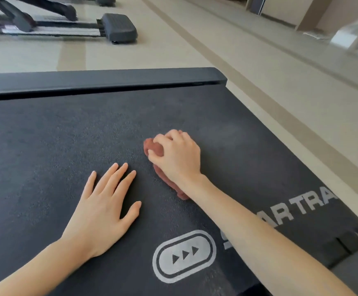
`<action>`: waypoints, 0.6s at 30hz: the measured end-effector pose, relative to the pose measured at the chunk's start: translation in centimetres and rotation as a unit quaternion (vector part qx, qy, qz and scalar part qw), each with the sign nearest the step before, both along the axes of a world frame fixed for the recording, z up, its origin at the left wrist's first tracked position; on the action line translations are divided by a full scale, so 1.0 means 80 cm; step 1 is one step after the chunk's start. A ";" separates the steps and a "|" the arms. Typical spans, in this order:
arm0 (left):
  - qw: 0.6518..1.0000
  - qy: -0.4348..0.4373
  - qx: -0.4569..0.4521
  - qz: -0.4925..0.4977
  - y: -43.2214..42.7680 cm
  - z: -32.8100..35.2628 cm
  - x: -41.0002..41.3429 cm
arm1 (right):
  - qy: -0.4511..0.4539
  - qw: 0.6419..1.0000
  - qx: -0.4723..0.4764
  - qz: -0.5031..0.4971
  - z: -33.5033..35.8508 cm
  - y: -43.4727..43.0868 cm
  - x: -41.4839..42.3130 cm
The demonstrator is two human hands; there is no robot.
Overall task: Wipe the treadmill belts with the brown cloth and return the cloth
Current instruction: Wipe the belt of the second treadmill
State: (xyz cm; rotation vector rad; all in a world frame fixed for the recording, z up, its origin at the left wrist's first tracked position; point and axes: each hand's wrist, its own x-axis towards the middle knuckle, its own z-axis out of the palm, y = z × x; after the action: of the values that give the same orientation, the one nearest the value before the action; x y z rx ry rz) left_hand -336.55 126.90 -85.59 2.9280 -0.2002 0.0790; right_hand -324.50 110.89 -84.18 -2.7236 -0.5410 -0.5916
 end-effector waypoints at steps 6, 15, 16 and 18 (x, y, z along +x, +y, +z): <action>1.000 0.000 0.010 0.000 0.002 0.001 -0.001 | 0.041 0.999 -0.021 -0.014 0.001 -0.025 0.059; 1.000 -0.021 -0.002 -0.015 0.001 -0.001 0.000 | 0.045 0.952 -0.014 -0.301 0.010 -0.323 0.015; 1.000 -0.023 -0.003 -0.016 0.001 -0.001 0.001 | 0.048 0.944 -0.008 -0.327 0.008 -0.343 0.000; 0.999 -0.029 -0.001 -0.017 0.000 -0.004 0.001 | 0.053 0.933 0.007 -0.357 0.007 -0.362 -0.025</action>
State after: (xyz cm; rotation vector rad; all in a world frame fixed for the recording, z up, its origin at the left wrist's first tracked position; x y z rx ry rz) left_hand -336.46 126.92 -85.90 2.9221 -0.2593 0.1582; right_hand -326.47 81.96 -83.63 -2.8707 0.5145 -0.5866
